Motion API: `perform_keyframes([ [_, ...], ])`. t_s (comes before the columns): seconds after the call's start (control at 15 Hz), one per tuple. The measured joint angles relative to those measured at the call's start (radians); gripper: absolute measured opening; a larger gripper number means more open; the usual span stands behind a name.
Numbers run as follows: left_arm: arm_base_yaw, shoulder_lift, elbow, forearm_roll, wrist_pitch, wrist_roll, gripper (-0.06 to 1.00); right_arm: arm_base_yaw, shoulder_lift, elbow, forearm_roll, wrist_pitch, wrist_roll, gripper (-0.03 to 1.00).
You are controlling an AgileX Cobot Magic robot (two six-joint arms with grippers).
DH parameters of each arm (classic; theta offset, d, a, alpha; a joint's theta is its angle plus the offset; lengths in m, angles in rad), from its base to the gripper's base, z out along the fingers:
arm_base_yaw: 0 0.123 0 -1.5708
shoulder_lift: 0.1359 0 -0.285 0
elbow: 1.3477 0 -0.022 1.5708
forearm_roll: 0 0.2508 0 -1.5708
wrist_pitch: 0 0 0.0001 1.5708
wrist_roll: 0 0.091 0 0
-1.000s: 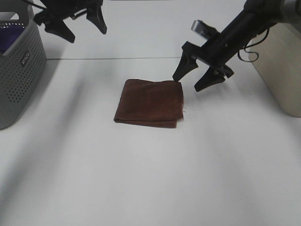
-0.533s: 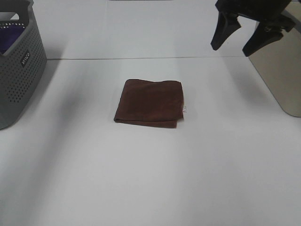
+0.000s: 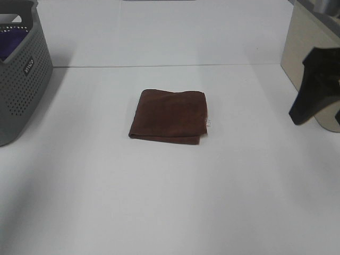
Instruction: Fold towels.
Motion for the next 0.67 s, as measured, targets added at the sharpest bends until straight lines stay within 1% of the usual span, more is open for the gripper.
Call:
perform_keyframes([
  [0.13, 0.000, -0.168, 0.159, 0.000, -0.035, -0.002, 0.85, 0.000, -0.115, 0.177, -0.003, -0.063, 0.000, 0.76],
  [0.2, 0.000, -0.242, 0.240, 0.000, -0.058, -0.002, 0.85, 0.000, -0.173, 0.251, -0.011, -0.080, 0.000, 0.76],
  [0.27, 0.000, -0.282, 0.279, 0.000, -0.067, -0.002, 0.85, 0.000, -0.201, 0.288, -0.019, -0.086, 0.000, 0.76],
  [0.33, 0.000, -0.424, 0.397, 0.000, -0.090, -0.002, 0.85, 0.000, -0.304, 0.398, -0.063, -0.103, 0.000, 0.76],
  [0.47, 0.000, -0.538, 0.483, 0.000, -0.104, -0.001, 0.85, 0.000, -0.420, 0.464, -0.117, -0.103, -0.001, 0.76],
  [0.67, 0.000, -0.643, 0.536, -0.006, -0.110, 0.047, 0.85, 0.000, -0.582, 0.516, -0.131, -0.100, -0.034, 0.76],
])
